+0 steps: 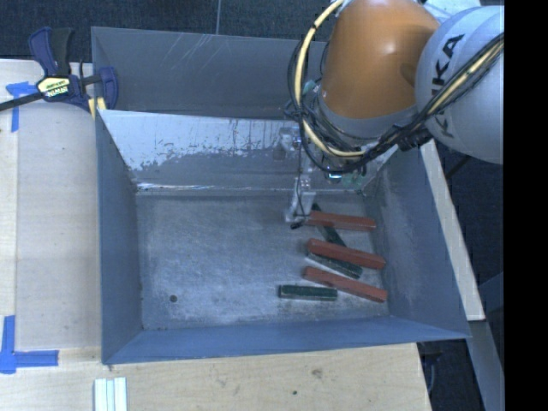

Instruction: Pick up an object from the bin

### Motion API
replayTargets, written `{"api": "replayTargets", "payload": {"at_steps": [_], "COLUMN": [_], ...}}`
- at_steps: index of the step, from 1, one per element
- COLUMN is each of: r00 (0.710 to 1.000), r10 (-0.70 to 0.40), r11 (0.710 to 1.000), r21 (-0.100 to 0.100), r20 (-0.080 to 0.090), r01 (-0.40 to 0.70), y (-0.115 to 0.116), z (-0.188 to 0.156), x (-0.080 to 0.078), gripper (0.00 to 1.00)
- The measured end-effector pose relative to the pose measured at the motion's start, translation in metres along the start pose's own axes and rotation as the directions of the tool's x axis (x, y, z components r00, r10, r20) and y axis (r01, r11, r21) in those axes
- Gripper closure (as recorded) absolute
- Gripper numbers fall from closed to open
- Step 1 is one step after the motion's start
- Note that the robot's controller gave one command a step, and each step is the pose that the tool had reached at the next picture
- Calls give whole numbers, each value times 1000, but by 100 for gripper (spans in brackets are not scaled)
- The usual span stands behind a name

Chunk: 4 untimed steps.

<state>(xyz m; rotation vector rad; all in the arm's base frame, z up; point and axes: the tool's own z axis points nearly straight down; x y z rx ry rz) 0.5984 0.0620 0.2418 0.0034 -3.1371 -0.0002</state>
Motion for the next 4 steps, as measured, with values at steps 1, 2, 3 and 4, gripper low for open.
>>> {"api": "replayTargets", "payload": {"at_steps": [1, 2, 3, 4], "r00": [995, 987, 987, 982], "r10": [-102, -160, -163, -188], "r11": [995, 987, 987, 982], "r21": [2, 6, 2, 5], "r20": [7, 10, 11, 17], "r01": [102, 160, 163, 188], "y": [-99, -166, -161, -140], "z": [173, 171, 170, 23], "x": [-19, -23, -24, -23], "gripper": [0, 0, 100, 100]}}
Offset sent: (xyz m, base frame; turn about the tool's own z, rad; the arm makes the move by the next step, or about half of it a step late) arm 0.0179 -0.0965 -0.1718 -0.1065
